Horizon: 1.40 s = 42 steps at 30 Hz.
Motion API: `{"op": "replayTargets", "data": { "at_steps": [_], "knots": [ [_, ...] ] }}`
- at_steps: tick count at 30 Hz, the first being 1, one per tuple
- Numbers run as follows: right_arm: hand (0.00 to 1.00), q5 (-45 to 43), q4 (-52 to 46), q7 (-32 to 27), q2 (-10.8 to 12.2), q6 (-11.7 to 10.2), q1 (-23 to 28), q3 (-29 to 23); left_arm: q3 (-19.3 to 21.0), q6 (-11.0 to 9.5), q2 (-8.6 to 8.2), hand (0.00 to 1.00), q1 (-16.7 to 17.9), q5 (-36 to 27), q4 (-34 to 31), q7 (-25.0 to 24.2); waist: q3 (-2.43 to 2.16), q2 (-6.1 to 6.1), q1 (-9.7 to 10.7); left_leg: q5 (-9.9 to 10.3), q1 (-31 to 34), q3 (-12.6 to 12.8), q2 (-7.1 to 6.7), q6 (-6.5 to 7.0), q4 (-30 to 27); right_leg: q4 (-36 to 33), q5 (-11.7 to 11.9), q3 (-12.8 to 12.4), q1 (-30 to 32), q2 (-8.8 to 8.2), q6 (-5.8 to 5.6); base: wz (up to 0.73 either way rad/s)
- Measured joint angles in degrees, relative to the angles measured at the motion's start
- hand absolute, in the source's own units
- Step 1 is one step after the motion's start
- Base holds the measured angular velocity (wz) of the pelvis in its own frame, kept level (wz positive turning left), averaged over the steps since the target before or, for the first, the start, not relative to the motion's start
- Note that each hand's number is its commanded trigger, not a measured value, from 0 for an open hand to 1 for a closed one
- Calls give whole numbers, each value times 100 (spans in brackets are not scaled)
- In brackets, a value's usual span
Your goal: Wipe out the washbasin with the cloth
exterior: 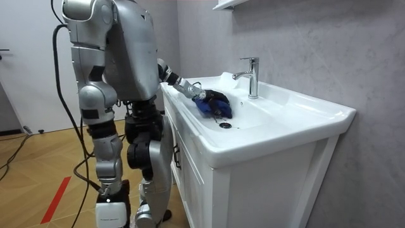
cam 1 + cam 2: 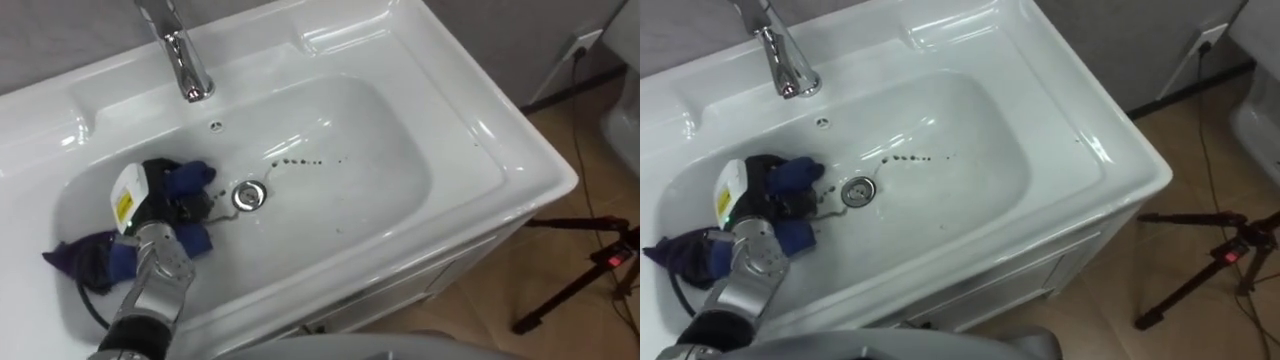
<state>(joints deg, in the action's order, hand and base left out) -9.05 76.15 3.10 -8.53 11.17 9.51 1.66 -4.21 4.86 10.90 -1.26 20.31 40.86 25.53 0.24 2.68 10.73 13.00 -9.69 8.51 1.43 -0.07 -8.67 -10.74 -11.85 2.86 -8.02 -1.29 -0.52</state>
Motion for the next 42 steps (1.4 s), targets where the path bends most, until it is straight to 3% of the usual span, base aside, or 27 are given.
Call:
{"op": "replayTargets", "data": {
  "at_steps": [11,17,22,24,28,31,42],
  "knots": [
    [0,-18,0,121,-14,145,26,-186,192,156,0,100,-222,80,286,-457,3,64,96,14,-62,248,57,-23,4,-3,36,-258,56,71,22,-12],
    [0,-20,-50,137,-42,228,67,-271,192,370,-2,100,-226,1144,354,-647,27,146,164,28,-105,310,99,-48,47,-19,51,-326,68,118,38,-6],
    [0,-30,-57,68,-80,266,68,-310,194,436,-2,100,-240,1766,392,-753,21,104,151,25,-118,343,104,-53,0,-24,53,-354,51,119,44,-2],
    [0,-30,-59,9,-87,266,75,-347,194,431,-5,100,-240,1930,492,-742,22,55,136,25,-209,368,105,-53,4,12,51,-373,-18,123,46,-5],
    [0,-31,-119,-75,-85,290,100,-468,207,439,-20,100,-225,2244,619,-699,-26,-35,129,28,-317,384,109,-58,11,45,15,-384,-95,130,58,-1],
    [0,-55,-215,-117,-96,391,109,-531,267,440,-87,100,-219,2321,720,-618,-33,-31,100,27,-384,387,110,-58,41,6,14,-407,-118,139,59,-3],
    [0,-86,-304,-147,-93,399,255,-531,352,439,-253,100,-92,2256,802,-238,-49,-14,121,18,-417,389,109,-73,96,-6,15,-427,-118,149,59,0]
  ]
}}
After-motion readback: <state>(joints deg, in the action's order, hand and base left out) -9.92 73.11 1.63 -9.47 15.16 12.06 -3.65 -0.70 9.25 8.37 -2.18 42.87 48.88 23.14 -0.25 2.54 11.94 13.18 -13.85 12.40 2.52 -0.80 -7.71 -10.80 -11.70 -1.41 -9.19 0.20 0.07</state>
